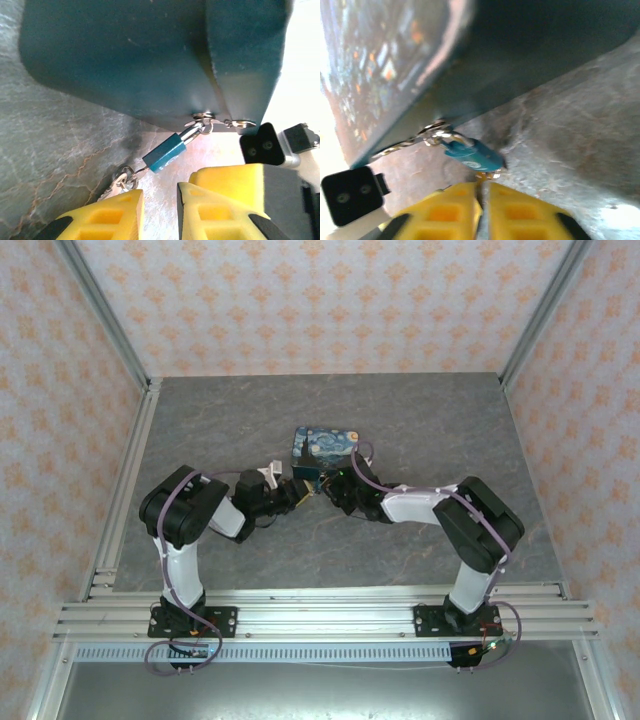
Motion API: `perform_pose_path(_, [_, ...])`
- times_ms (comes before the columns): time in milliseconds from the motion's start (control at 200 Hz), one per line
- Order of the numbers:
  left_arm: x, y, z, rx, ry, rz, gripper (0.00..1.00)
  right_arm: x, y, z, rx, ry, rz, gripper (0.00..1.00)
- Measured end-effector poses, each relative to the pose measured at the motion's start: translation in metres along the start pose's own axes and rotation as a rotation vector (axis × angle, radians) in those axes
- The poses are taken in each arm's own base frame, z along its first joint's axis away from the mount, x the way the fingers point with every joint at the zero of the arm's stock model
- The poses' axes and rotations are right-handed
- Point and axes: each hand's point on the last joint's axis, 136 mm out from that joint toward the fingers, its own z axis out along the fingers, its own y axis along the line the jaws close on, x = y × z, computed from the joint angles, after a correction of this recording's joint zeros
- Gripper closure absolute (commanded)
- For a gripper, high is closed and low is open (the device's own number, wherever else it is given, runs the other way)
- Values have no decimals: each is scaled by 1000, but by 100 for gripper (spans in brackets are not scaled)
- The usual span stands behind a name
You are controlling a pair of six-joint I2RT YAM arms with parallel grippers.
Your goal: Unlock the padlock with the key
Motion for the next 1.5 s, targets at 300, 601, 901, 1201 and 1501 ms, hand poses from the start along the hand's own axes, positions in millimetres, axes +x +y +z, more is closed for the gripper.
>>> perform_pose_path(300, [2,-14,-17,-45,9,97,74,3,10,-15,93,-48,-266,48])
perform_pose_path(601, [6,-11,-37,-160,26,205,74,-2,35,-9,161,-80,-407,47])
perform_pose_path(901, [16,13,-46,-247,47,204,74,3,8,5,291,-52,-464,48])
perform_pose_path(1201, [14,17,-51,-270,47,230,74,0,8,20,317,-67,-497,48])
perform_pose_path(1501, [20,27,-56,-290,61,232,74,-8,7,26,350,-101,-532,51])
